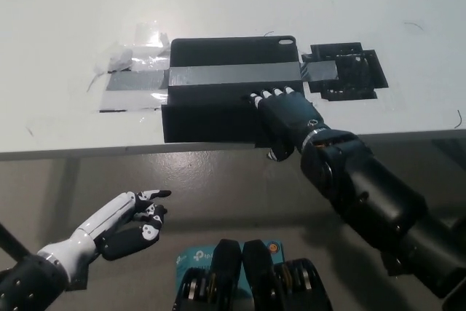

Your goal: The robot uses its right hand to pull the cover of a folded tablet cover kept in the middle of the desk

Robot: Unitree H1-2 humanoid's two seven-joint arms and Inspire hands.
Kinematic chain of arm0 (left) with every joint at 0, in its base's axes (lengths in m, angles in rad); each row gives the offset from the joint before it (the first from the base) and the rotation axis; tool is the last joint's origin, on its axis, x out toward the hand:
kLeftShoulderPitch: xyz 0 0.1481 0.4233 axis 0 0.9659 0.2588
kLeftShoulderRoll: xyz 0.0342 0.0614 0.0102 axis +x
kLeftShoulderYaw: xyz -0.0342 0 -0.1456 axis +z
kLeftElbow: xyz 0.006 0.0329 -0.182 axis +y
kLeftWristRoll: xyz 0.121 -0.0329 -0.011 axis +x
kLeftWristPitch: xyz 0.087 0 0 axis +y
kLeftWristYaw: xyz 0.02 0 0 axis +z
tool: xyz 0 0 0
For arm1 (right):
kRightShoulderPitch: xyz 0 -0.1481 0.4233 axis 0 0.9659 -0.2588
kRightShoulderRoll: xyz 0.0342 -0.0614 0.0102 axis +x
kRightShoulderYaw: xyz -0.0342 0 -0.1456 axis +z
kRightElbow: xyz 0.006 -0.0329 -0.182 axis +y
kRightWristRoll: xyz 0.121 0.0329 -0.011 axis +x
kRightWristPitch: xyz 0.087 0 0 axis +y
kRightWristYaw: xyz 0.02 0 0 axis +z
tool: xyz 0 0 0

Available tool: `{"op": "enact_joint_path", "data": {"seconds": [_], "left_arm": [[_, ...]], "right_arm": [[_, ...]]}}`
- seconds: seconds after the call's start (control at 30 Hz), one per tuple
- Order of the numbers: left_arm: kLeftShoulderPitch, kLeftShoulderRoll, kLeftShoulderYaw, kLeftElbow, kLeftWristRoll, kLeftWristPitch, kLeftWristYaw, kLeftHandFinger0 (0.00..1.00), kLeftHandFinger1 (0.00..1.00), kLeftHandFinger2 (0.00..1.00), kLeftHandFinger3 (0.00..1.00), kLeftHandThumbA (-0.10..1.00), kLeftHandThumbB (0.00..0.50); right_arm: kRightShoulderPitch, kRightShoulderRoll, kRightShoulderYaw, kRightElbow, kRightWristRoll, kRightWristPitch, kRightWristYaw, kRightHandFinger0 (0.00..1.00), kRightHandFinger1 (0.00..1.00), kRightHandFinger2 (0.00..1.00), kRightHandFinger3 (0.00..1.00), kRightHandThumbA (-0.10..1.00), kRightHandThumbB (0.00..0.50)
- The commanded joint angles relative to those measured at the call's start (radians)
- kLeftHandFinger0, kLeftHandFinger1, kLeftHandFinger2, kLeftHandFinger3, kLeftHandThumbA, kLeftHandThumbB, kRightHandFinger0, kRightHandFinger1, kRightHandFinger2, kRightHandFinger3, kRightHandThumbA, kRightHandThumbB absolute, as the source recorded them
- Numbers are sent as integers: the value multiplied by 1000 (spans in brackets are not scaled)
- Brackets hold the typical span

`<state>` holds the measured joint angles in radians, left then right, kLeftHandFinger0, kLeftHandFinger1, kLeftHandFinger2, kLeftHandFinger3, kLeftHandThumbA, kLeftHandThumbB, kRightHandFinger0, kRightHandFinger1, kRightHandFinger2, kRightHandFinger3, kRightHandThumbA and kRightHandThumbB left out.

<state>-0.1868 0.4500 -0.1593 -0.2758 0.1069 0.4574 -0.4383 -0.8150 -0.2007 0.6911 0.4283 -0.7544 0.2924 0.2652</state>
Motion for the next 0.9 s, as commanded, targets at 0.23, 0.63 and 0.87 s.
{"op": "enact_joint_path", "data": {"seconds": [0.23,0.63,0.87], "left_arm": [[-47,-4,30,-28,31,13,-38,800,821,931,1000,1000,87],[-103,-1,39,-2,38,13,-60,821,831,955,1000,1000,118],[-89,-5,44,3,46,13,-65,807,824,942,1000,1000,136]], "right_arm": [[104,-16,-61,-135,47,-5,83,1000,1000,997,861,831,452],[150,28,-153,-97,95,-60,33,1000,1000,915,968,809,425],[244,46,-227,-185,124,-37,27,817,837,769,1000,812,399]]}}
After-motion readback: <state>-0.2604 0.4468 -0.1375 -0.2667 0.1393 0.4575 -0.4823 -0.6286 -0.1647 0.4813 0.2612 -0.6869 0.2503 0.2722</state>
